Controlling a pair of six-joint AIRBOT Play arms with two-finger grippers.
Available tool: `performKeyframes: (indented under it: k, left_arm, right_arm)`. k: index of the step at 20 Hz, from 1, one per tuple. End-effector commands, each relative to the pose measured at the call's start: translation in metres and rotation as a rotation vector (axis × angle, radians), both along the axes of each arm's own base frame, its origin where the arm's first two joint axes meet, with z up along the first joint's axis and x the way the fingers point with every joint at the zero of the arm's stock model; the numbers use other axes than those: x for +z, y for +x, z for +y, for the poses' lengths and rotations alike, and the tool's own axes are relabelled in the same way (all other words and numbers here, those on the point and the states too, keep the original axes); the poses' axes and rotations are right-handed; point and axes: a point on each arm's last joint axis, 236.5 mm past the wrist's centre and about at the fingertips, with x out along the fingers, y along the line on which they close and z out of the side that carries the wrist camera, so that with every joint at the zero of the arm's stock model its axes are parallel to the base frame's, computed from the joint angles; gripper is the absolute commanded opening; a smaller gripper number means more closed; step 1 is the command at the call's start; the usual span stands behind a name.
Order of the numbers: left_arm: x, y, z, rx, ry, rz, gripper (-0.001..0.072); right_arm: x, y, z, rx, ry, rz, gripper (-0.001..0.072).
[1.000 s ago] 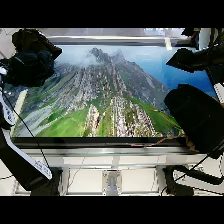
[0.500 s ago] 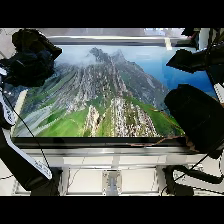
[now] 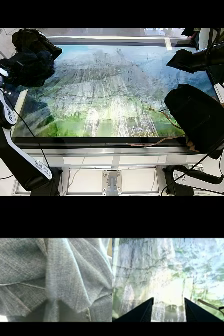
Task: Fold the clothes and pants, and hang the long-sleeved shirts on hangers.
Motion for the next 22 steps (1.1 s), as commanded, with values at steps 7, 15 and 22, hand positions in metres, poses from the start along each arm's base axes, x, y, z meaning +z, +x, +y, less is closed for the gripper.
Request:
performKeyframes:
  k: [7,15,22]
  left_arm:
    - [0.046,-0.003,-0.029,-0.079,0.064,0.013,0.0012]
    - [0.223,-0.06,-0.223,-0.582,0.24,-0.02,0.0013]
    - [0.326,-0.193,-0.51,-1.15,0.07,-0.205,0.0012]
  right_arm:
    - [-0.001,0.0,-0.002,-0.004,-0.009,0.002,0.0454]
    - [-0.021,-0.036,-0.052,-0.052,-0.23,0.163,0.0454]
    - [-0.004,-0.066,-0.095,0.042,-0.483,0.208,0.0454]
